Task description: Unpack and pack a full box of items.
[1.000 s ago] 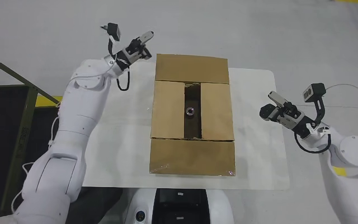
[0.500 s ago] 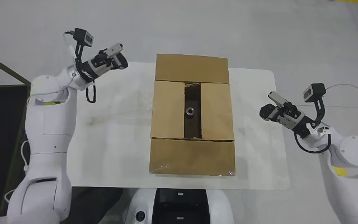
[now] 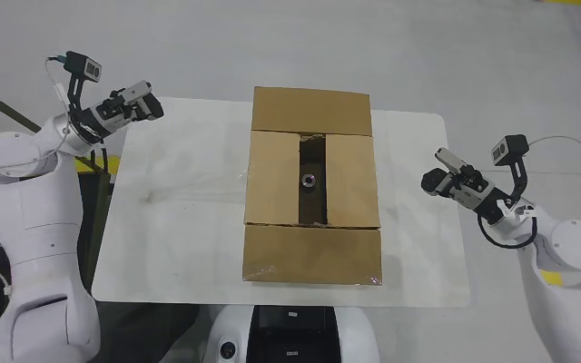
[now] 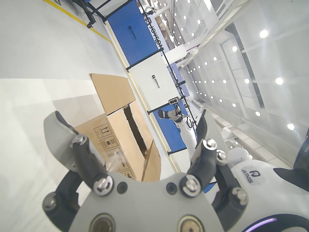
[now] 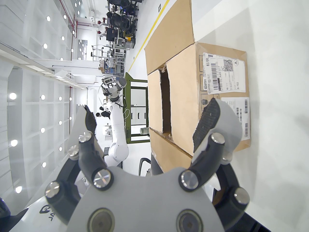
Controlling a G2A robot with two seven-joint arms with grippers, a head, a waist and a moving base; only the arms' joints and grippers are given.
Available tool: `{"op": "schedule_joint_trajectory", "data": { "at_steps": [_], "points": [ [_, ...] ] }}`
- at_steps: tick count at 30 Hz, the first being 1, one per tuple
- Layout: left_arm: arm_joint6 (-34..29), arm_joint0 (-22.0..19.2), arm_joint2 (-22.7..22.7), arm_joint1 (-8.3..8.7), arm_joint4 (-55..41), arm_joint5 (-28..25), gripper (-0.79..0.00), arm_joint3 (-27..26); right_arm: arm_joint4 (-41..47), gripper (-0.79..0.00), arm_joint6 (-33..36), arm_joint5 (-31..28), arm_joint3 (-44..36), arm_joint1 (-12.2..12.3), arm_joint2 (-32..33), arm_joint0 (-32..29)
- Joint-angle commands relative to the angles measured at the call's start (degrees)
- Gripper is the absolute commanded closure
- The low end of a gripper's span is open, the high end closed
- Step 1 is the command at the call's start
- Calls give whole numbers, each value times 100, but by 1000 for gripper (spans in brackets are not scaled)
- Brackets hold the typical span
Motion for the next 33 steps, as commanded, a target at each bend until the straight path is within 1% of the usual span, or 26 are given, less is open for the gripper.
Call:
{"op": "schedule_joint_trajectory", "data": {
  "at_steps": [1,6,26,33],
  "points": [
    [-139,-44,-43,41,-5,-6,-785,85,0,-785,0,0,0,0,0,0],
    [-398,-129,-21,105,-33,14,-785,237,0,-785,0,0,0,0,0,0],
    [-398,-129,-21,105,-33,14,-785,237,0,-785,0,0,0,0,0,0],
    [-398,-129,-21,105,-33,14,-785,237,-100,-785,-206,151,-118,-37,-402,150]
  ]
}}
